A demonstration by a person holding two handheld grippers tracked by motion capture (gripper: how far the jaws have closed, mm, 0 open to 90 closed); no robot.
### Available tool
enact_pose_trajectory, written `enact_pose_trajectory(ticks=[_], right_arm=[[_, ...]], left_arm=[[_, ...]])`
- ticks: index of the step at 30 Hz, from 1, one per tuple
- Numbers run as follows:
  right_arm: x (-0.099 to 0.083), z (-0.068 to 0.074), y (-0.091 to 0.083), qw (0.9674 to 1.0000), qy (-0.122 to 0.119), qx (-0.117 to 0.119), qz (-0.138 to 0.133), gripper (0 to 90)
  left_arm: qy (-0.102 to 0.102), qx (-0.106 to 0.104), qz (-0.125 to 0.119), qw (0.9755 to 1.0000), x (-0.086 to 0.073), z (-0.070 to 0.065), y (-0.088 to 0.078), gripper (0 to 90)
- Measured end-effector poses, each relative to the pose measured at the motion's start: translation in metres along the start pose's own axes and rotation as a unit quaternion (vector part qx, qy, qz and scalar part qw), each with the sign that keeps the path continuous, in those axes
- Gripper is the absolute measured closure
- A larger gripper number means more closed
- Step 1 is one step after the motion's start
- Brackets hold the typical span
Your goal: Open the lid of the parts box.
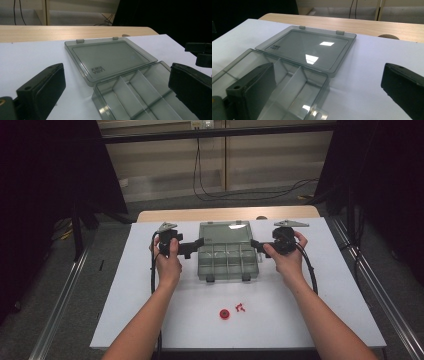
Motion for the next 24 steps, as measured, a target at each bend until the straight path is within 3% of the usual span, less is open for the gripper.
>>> enact_pose_trajectory(ticks=[11, 24], right_arm=[[0.000, 0.023, -0.016, 0.9995, -0.011, 0.025, -0.013, 0.0], [-0.015, 0.036, -0.046, 0.9992, -0.029, 0.021, -0.015, 0.0]], left_arm=[[0.024, -0.003, -0.010, 0.9996, -0.008, -0.007, -0.019, 0.0], [0.040, -0.002, -0.033, 0.9987, -0.022, -0.009, -0.043, 0.0]])
Point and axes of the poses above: each handheld gripper's, and its own axes: y roughly forward along the jaws, x roughly out of its top, z roughly to its left, the point moved 6 cm from there along y, roughly forward along the jaws, and after that the axes turned 10 degrees about x, right-handed, at the moved point
